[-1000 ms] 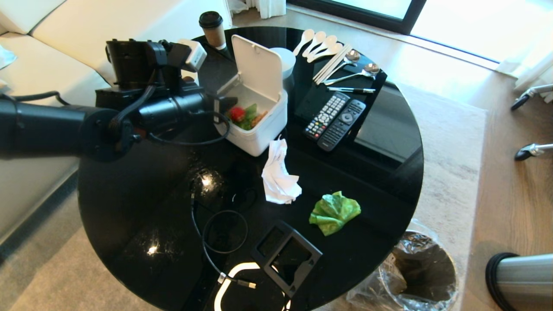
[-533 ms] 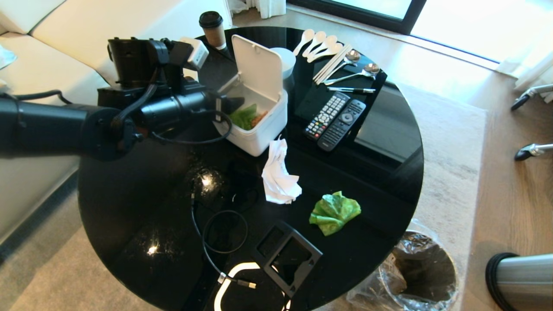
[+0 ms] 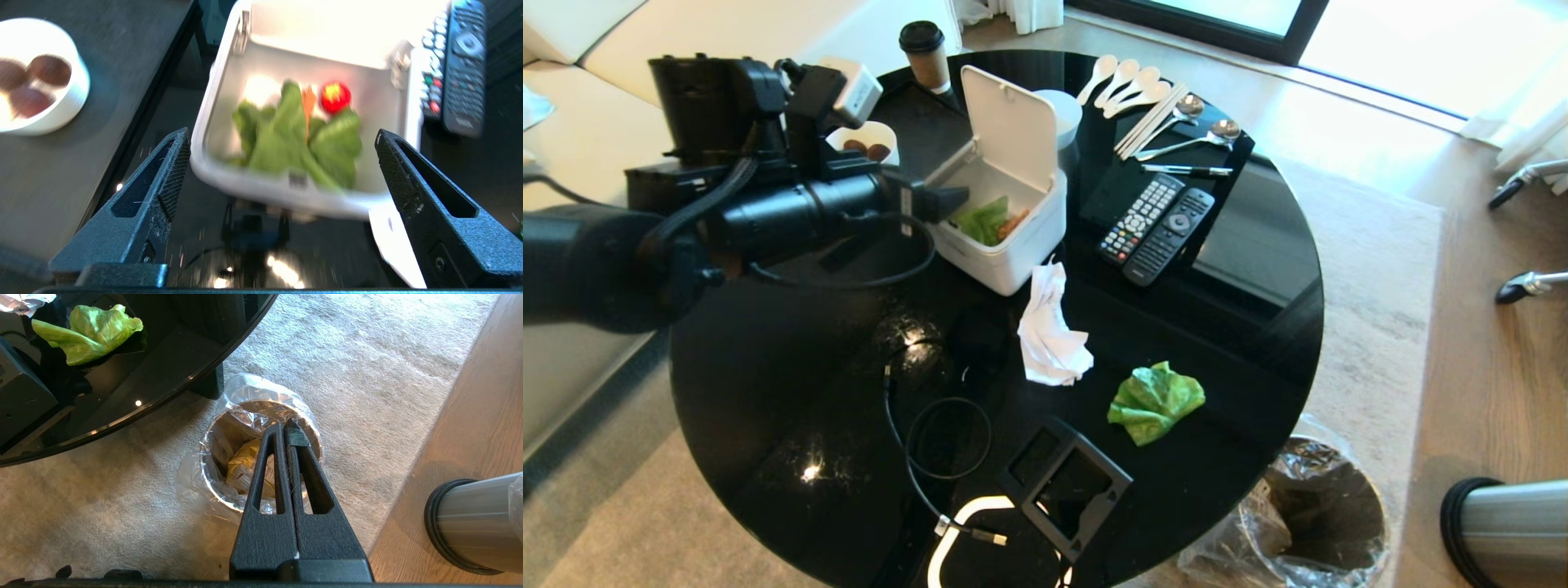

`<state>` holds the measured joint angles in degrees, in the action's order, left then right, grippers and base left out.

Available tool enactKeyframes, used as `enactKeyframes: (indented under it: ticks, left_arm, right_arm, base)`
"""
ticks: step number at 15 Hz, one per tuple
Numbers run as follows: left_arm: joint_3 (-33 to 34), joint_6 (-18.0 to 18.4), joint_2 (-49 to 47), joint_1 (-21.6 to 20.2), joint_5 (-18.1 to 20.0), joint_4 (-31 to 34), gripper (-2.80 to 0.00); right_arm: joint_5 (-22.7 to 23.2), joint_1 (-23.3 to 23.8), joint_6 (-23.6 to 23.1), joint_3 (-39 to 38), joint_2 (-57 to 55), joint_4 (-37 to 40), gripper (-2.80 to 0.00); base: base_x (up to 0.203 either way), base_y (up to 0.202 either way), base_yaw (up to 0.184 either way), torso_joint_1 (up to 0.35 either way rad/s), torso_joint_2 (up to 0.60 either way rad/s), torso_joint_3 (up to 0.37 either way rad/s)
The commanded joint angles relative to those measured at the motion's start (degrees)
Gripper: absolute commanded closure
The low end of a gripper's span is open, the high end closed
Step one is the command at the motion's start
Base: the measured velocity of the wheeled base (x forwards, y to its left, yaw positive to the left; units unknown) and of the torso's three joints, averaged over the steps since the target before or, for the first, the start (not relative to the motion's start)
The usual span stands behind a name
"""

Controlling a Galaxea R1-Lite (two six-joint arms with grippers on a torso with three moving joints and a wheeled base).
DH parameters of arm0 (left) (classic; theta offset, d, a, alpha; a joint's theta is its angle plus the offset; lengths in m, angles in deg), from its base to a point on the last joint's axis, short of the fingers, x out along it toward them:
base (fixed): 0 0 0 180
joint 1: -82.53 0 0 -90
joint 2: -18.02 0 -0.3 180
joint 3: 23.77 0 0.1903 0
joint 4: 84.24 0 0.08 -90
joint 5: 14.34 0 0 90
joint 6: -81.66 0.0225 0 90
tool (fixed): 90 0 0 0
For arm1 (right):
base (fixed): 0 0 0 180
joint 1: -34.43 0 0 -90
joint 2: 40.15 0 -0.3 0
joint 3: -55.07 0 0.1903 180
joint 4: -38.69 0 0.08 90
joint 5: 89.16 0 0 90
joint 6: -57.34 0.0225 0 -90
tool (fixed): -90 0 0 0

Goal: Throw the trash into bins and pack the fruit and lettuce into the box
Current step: Pick up the vegetable leaves

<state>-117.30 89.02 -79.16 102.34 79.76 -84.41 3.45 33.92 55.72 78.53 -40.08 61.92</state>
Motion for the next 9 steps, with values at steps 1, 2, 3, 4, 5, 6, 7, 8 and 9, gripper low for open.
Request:
enactKeyframes:
  ticks: [1,2,3,4,5,6,7,8,9]
  left_arm:
    - [6.8,-0.1,8.2,0.0,-0.7,-0.1,-2.80]
    - [9.7,-0.2,10.9,0.0,-0.9,0.0,-2.80]
    - [12.7,-0.5,13.8,0.0,-1.0,0.0,-2.80]
    - [15.4,-0.8,16.4,0.1,-1.1,0.0,-2.80]
    - [17.9,-1.0,18.9,0.1,-1.2,0.1,-2.80]
    - [19.7,-1.1,21.1,0.1,-1.2,0.1,-2.80]
    - [21.3,-1.2,23.1,0.1,-1.2,0.4,-2.80]
    - [22.7,-1.2,25.1,0.1,-1.2,0.9,-2.80]
    - [23.9,-1.2,27.0,0.1,-1.2,1.8,-2.80]
  right_arm:
    - [0.0,0.0,0.0,0.0,-0.1,0.0,0.00]
    - [0.0,0.0,0.0,0.0,-0.1,0.0,0.00]
    - [0.0,0.0,0.0,0.0,-0.1,0.0,0.00]
    - [0.0,0.0,0.0,0.0,-0.1,0.0,0.00]
    - [0.0,0.0,0.0,0.0,-0.1,0.0,0.00]
    - [0.0,0.0,0.0,0.0,-0.1,0.0,0.00]
    - [0.0,0.0,0.0,0.0,-0.1,0.0,0.00]
    - [0.0,0.0,0.0,0.0,-0.1,0.0,0.00]
    - [0.0,0.0,0.0,0.0,-0.1,0.0,0.00]
  base:
    - [0.000,0.000,0.000,0.000,0.00,0.000]
    - [0.000,0.000,0.000,0.000,0.00,0.000]
    - [0.000,0.000,0.000,0.000,0.00,0.000]
    - [0.000,0.000,0.000,0.000,0.00,0.000]
    - [0.000,0.000,0.000,0.000,0.00,0.000]
    - [0.000,0.000,0.000,0.000,0.00,0.000]
    - [0.000,0.000,0.000,0.000,0.00,0.000]
    - [0.000,0.000,0.000,0.000,0.00,0.000]
    - [0.000,0.000,0.000,0.000,0.00,0.000]
